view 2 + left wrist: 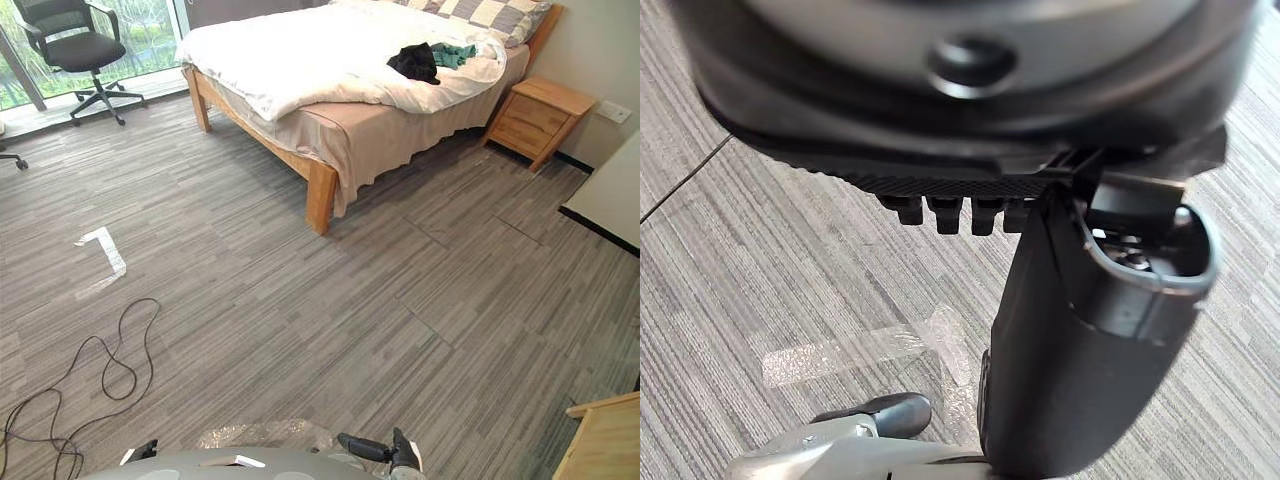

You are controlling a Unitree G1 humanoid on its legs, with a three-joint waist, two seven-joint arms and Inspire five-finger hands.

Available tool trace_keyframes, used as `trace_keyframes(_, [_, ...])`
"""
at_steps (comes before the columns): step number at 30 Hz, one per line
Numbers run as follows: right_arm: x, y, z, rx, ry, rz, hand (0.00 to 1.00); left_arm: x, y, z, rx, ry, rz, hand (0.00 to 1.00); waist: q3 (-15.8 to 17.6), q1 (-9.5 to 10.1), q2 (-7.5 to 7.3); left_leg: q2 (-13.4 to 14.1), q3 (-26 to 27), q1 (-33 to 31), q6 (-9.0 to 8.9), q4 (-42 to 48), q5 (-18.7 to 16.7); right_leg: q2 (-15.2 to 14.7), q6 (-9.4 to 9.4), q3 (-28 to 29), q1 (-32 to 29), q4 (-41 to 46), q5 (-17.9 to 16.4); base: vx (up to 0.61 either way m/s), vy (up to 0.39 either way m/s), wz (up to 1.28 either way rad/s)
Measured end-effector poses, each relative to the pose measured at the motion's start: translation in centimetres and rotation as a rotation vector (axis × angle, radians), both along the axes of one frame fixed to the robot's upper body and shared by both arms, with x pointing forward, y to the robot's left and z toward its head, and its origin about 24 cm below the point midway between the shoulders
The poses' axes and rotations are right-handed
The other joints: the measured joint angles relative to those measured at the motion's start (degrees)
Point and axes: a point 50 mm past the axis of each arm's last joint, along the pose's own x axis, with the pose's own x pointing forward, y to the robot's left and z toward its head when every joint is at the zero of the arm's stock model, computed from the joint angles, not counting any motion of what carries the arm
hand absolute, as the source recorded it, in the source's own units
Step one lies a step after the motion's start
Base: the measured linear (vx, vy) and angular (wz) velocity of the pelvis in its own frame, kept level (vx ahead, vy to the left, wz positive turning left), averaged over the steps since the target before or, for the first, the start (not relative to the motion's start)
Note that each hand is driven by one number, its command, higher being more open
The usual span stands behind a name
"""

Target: Tidy up the quilt and then pick up the clothes from the bed and put them into the laundry hamper

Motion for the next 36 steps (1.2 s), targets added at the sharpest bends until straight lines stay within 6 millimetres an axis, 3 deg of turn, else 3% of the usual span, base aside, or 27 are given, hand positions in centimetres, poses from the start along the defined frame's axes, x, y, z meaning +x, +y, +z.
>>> trace_keyframes(4, [0.5, 0.1, 0.1, -0.021, -0.004, 0.056, 1.0, 0.9, 0.1, 0.1, 0.014, -0.013, -0.046, 1.0, 0.33, 0.03, -0.69, 0.22, 0.69, -1.3, -0.36, 0.02, -0.53, 0.21, -0.32, 0.62, -2.16, 1.11, -0.34, -0.02, -0.034, -0.11])
trace_keyframes(6, [1.2, 0.2, 0.3, -0.023, -0.031, 0.061, 1.0, 1.6, 0.2, 0.2, 0.023, -0.029, -0.049, 1.0, 1.18, -0.14, -0.61, 0.41, 1.77, -2.15, -0.38, 0.03, -0.61, 0.38, -0.78, 1.55, -5.24, 5.41, -1.91, 0.03, -0.028, -0.27])
trace_keyframes(9, [1.9, 0.4, 0.6, -0.019, -0.065, 0.061, 1.0, 2.1, 0.5, 0.4, 0.052, -0.042, -0.044, 1.0, 2.66, -0.3, -1.29, 0.51, 3.43, -1.52, -0.37, 0.06, -1.44, 0.33, 0.34, 2.09, -8.78, 13.09, -5.02, 0.02, -0.027, -0.28])
trace_keyframes(12, [2.7, 0.5, 0.9, -0.016, -0.103, 0.057, 1.0, 2.3, 0.5, 0.4, 0.063, -0.048, -0.038, 1.0, 4.03, -0.91, -0.69, 1.9, 4.8, 0.33, 0.04, 0.27, -1.97, 0.29, 1.71, -2.89, -13.65, 24.33, -6.43, 0.03, -0.03, -0.27])
trace_keyframes(13, [3.0, 0.7, 1.0, -0.013, -0.121, 0.053, 1.0, 2.2, 0.8, 0.5, 0.073, -0.045, -0.028, 1.0, 4.23, -1.54, -1.01, 2.29, 5.07, 0.9, -0.09, 0.31, -2.23, -0.75, 0.39, -6.76, -15.91, 28.91, -7.52, 0.08, 0.002, -0.2])
trace_keyframes(15, [3.3, 0.7, 1.2, -0.017, -0.138, 0.051, 1.0, 2.3, 0.8, 0.5, 0.077, -0.044, -0.024, 1.0, 4.25, -1.65, -1.03, 3.78, 6.24, 1.32, -1.45, 0.33, -3.27, -2.47, -1.52, -12.01, -17.41, 29.53, -8.73, 0.09, -0.003, -0.3])
trace_keyframes(17, [3.6, 0.2, 1.4, -0.032, -0.152, 0.045, 1.0, 3.2, 0.7, 0.6, 0.079, -0.064, -0.026, 1.0, 4.78, -1.67, -0.44, 6.74, 7.46, 0.7, -3.37, 1.67, -5.12, -2.76, -1.34, -14.76, -19.2, 23.48, -8.55, 0.15, -0.063, -0.47])
trace_keyframes(19, [4.2, -0.3, 1.9, -0.042, -0.19, 0.034, 1.0, 3.9, 0.2, 0.6, 0.068, -0.081, -0.033, 1.0, 5.85, -1.99, 1.31, 11.15, 10.37, 0.42, -6.43, 3.97, -7.82, -2.36, 2.56, -14.87, -23.34, 14.4, -5.74, 0.26, -0.135, -0.74])
trace_keyframes(21, [4.6, -0.2, 2.3, -0.032, -0.235, 0.006, 1.0, 4.3, 0.4, 0.7, 0.066, -0.085, -0.041, 1.0, 6.03, -3.14, 1.13, 12.6, 12.11, 0.83, -8.49, 5.18, -9.29, -4.56, 4.63, -14.81, -28.15, 12.46, -4.06, 0.38, -0.195, -0.47])
trace_keyframes(22, [4.7, -0.2, 2.4, -0.031, -0.248, -0.004, 1.0, 4.4, 0.4, 0.7, 0.068, -0.082, -0.046, 1.0, 6.15, -3.63, 1.02, 12.81, 12.48, 1.58, -9.48, 5.25, -9.91, -5.3, 4.48, -14.85, -28.91, 11.78, -3.26, 0.46, -0.272, -0.22])
trace_keyframes(23, [4.8, -0.1, 2.5, -0.033, -0.265, -0.01, 1.0, 4.2, 0.4, 0.6, 0.076, -0.068, -0.068, 1.0, 6.21, -4.66, 0.94, 13.38, 13.17, 3.73, -11.6, 5.14, -11.29, -6.79, 4.02, -14.8, -28.94, 11.04, -2.51, 0.56, -0.367, -0.03])
trace_keyframes(24, [5.0, -0.1, 2.7, -0.031, -0.275, -0.006, 1.0, 3.7, 0.0, 0.5, 0.074, -0.057, -0.077, 1.0, 6.34, -5.29, 1.96, 14.83, 13.85, 6.4, -13.31, 5.1, -12.42, -6.77, 3.36, -14.99, -28.57, 12.15, 0.29, 0.59, -0.398, -0.02])
trace_keyframes(25, [5.2, -0.5, 2.8, -0.039, -0.284, 0.001, 1.0, 4.1, -0.4, 0.5, 0.064, -0.07, -0.079, 1.0, 6.75, -5.15, 2.99, 16.15, 14.0, 6.88, -13.31, 6.11, -12.31, -5.78, 2.75, -15.13, -28.79, 14.12, 2.13, 0.6, -0.472, 0.01])
trace_keyframes(26, [5.5, -0.8, 3.0, -0.042, -0.301, 0.009, 1.0, 4.8, -0.8, 0.6, 0.054, -0.098, -0.099, 1.0, 7.01, -5.02, 3.94, 18.89, 13.06, 4.81, -13.67, 12.28, -11.31, -4.55, 0.92, -15.43, -29.59, 17.55, 3.04, 0.55, -0.529, -0.06])
trace_keyframes(27, [5.4, -1.0, 3.0, -0.036, -0.303, 0.003, 1.0, 5.2, -1.0, 0.7, 0.05, -0.12, -0.118, 1.0, 7.2, -4.71, 4.43, 20.67, 11.74, 2.35, -12.95, 18.28, -9.67, -3.75, -0.83, -15.93, -29.4, 18.81, 2.74, 0.54, -0.545, -0.08])
trace_keyframes(28, [5.5, -1.4, 3.1, -0.042, -0.302, 0.011, 1.0, 5.7, -1.2, 0.9, 0.043, -0.148, -0.113, 1.0, 7.56, -4.39, 5.06, 22.88, 10.06, -0.6, -11.11, 25.89, -6.94, -2.4, -3.21, -16.57, -28.03, 19.09, 1.03, 0.59, -0.51, -0.2])
trace_keyframes(29, [5.6, -1.9, 3.0, -0.051, -0.29, 0.022, 1.0, 6.1, -1.2, 1.1, 0.039, -0.174, -0.091, 1.0, 8.25, -3.67, 6.11, 25.51, 8.54, -5.05, -7.88, 37.37, -1.95, -0.43, -4.97, -16.51, -25.23, 18.0, -0.87, 0.64, -0.428, -0.31])
trace_keyframes(30, [5.5, -2.4, 2.7, -0.063, -0.249, 0.03, 1.0, 6.2, -1.6, 1.2, 0.024, -0.194, -0.057, 1.0, 8.94, -3.11, 7.1, 26.75, 6.65, -9.23, -8.84, 48.48, -2.49, 2.18, -5.3, -15.75, -21.06, 15.31, -1.52, 0.66, -0.404, -0.32])
trace_keyframes(31, [5.6, -2.6, 2.6, -0.068, -0.232, 0.037, 1.0, 6.4, -1.9, 1.2, 0.012, -0.203, -0.035, 1.0, 8.92, -2.83, 7.56, 26.39, 5.34, -11.02, -10.25, 52.72, -3.52, 3.31, -5.81, -15.29, -18.64, 13.48, -1.54, 0.65, -0.361, -0.45])
trace_keyframes(32, [5.3, -2.7, 2.1, -0.077, -0.176, 0.034, 1.0, 6.7, -2.0, 1.3, 0.0, -0.224, 0.005, 1.0, 8.95, -1.42, 7.51, 24.31, 4.39, -13.65, -12.3, 58.76, -6.25, 4.87, -6.55, -13.3, -14.13, 10.4, -1.93, 0.63, -0.321, -0.72])
trace_keyframes(34, [4.9, -2.8, 1.5, -0.088, -0.111, 0.033, 1.0, 7.3, -2.0, 1.7, -0.008, -0.273, 0.057, 1.0, 9.23, 1.3, 6.9, 19.98, 5.97, -17.64, -11.64, 61.87, -11.69, 5.89, -6.9, -9.58, -8.62, 6.78, -2.2, 0.67, -0.298, -0.96])
trace_keyframes(36, [5.5, -2.5, 1.5, -0.1, -0.099, 0.044, 1.0, 8.2, -1.7, 2.0, -0.013, -0.311, 0.122, 1.0, 9.81, 1.99, 5.93, 15.39, 9.84, -23.24, -10.36, 52.37, -15.24, 6.0, -5.95, -6.6, -2.5, 3.26, -2.79, 0.65, -0.18, -0.78])
